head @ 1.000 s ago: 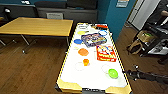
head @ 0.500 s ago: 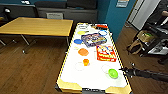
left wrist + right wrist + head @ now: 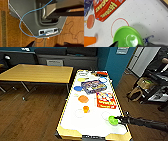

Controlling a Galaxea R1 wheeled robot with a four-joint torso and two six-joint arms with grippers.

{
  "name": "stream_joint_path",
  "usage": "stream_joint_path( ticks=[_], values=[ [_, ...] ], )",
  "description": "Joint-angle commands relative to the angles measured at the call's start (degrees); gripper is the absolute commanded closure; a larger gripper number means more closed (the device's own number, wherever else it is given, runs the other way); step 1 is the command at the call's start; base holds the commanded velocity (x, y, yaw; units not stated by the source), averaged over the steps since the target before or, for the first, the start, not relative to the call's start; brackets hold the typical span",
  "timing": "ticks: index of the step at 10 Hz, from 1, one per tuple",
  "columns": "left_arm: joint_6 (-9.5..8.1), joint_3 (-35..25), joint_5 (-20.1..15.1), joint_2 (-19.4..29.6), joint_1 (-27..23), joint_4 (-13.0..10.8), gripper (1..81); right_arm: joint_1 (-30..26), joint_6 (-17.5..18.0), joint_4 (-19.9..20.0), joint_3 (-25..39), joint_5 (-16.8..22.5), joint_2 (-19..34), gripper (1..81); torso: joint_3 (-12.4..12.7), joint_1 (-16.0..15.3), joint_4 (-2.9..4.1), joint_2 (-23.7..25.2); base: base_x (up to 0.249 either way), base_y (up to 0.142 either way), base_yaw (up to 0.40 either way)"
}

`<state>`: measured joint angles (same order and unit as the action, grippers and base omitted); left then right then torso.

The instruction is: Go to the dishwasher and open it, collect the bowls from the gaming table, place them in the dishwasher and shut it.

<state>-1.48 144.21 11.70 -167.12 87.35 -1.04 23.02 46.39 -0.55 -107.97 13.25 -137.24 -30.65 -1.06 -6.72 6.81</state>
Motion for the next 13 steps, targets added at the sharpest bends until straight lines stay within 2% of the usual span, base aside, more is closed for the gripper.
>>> stream_joint_path(
  ticks=[1,4,5,8,9,11,13],
  values=[
    [0.07,-0.3,-4.3,0.0,0.9,0.6,1.0,-5.7,0.1,0.8,-0.9,0.6,1.4,1.0,0.0,0.0,0.0,0.0,0.0,0.0,0.0],
    [0.07,-0.2,-4.4,0.2,0.9,0.7,1.0,-4.8,0.2,1.1,-2.1,0.3,0.6,1.0,0.0,0.0,0.0,0.0,0.0,0.0,0.0],
    [0.07,-0.2,-4.4,0.2,0.9,0.7,1.0,-4.1,0.2,1.2,-2.4,-0.7,0.5,81.1,0.0,0.0,0.0,0.0,0.0,0.0,0.0],
    [0.07,-0.3,-4.5,0.6,0.9,0.8,1.0,-1.9,0.1,1.7,-2.7,-4.0,0.7,81.1,0.0,0.0,0.0,0.0,0.0,0.0,0.0],
    [0.07,-0.3,-4.5,0.6,0.9,0.8,1.0,-2.6,0.1,1.8,-1.9,-3.9,1.8,81.1,0.0,0.0,0.0,0.0,0.0,0.0,0.0],
    [0.07,-0.3,-4.3,0.0,0.9,0.5,1.0,-6.8,0.1,2.0,4.8,-1.6,8.3,81.1,0.0,0.0,0.0,0.0,0.0,0.0,0.0],
    [0.16,-0.3,-4.4,-0.3,0.4,0.3,1.0,-11.7,0.1,2.7,10.9,5.0,15.8,81.1,0.0,0.0,0.0,0.0,0.0,0.0,0.0]
  ],
)
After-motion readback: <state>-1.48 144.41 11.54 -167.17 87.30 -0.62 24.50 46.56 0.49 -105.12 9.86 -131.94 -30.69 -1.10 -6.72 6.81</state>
